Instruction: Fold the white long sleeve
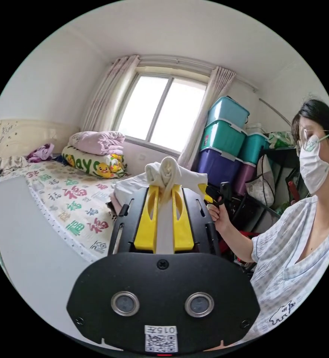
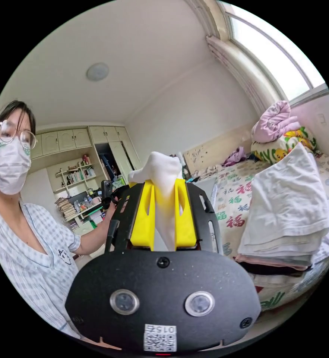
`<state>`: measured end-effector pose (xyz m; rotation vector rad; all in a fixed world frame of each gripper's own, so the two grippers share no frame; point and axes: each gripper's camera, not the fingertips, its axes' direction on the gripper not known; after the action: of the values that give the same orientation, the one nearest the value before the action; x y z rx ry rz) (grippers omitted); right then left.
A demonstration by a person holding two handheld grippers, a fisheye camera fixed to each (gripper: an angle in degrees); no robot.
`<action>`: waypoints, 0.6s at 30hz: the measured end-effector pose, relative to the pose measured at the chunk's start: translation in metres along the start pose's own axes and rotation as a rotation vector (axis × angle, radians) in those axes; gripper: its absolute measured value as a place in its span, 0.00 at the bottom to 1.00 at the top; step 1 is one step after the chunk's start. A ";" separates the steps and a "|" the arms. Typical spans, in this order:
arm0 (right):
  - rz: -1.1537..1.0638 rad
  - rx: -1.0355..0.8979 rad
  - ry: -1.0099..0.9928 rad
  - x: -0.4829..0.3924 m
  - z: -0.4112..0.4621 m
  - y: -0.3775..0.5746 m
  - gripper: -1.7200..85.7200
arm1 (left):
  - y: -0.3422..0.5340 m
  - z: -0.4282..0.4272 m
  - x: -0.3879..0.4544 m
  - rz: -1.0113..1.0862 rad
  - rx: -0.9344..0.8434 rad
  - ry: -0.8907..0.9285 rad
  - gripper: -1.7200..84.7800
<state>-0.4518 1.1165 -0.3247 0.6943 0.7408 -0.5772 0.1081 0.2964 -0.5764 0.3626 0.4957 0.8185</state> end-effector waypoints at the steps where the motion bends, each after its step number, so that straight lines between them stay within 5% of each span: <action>1: 0.005 0.003 0.034 0.002 -0.022 0.002 0.12 | -0.015 0.019 0.007 0.003 -0.011 0.021 0.09; 9: 0.018 -0.077 0.273 0.076 -0.071 -0.070 0.12 | -0.133 0.161 -0.019 -0.165 0.021 0.049 0.09; 14: 0.254 -0.216 0.653 0.184 -0.041 -0.095 0.12 | -0.176 0.267 -0.071 -0.383 -0.127 -0.368 0.10; 18: 0.242 -0.108 0.726 0.214 -0.096 0.003 0.11 | -0.150 0.318 -0.030 -0.136 -0.259 -0.255 0.10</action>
<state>-0.3586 1.1413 -0.5386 0.8857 1.3263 -0.0433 0.3557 0.1413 -0.3786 0.1871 0.1704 0.6831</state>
